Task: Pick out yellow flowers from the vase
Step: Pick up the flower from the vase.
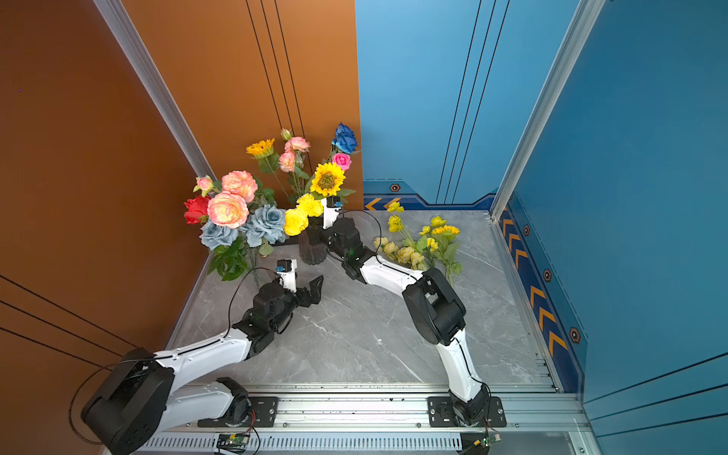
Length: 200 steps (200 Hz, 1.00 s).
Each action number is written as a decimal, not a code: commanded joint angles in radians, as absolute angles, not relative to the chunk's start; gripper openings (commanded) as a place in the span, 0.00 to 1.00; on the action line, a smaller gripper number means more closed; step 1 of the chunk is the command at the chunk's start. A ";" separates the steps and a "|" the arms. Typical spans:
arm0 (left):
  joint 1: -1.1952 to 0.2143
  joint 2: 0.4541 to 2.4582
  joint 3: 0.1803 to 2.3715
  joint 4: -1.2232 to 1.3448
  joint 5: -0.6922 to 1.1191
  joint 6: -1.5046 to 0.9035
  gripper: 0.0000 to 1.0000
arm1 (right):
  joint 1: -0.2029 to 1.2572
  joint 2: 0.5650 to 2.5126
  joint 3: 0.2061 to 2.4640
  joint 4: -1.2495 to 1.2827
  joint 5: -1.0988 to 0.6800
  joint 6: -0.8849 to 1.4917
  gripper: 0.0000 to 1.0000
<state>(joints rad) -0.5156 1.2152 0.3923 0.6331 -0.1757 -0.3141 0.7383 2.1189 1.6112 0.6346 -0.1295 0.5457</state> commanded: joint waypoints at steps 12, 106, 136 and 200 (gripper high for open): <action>-0.509 1.203 0.377 0.640 -0.196 -0.324 0.98 | 0.729 2.101 1.623 0.608 -0.107 0.529 0.11; -0.509 1.207 0.385 0.640 -0.191 -0.324 0.98 | 0.716 1.961 1.559 0.542 -0.097 0.439 0.05; -0.511 1.203 0.384 0.640 -0.192 -0.324 0.98 | 0.714 1.931 1.545 0.520 -0.091 0.413 0.06; -0.512 1.201 0.393 0.640 -0.193 -0.335 0.98 | 0.715 1.962 1.591 0.456 -0.100 0.397 0.06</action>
<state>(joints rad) -0.5156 1.2152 0.3923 0.6331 -0.1787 -0.3199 0.7189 1.9461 1.5555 0.5095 -0.0998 0.4175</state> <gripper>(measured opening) 0.979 0.083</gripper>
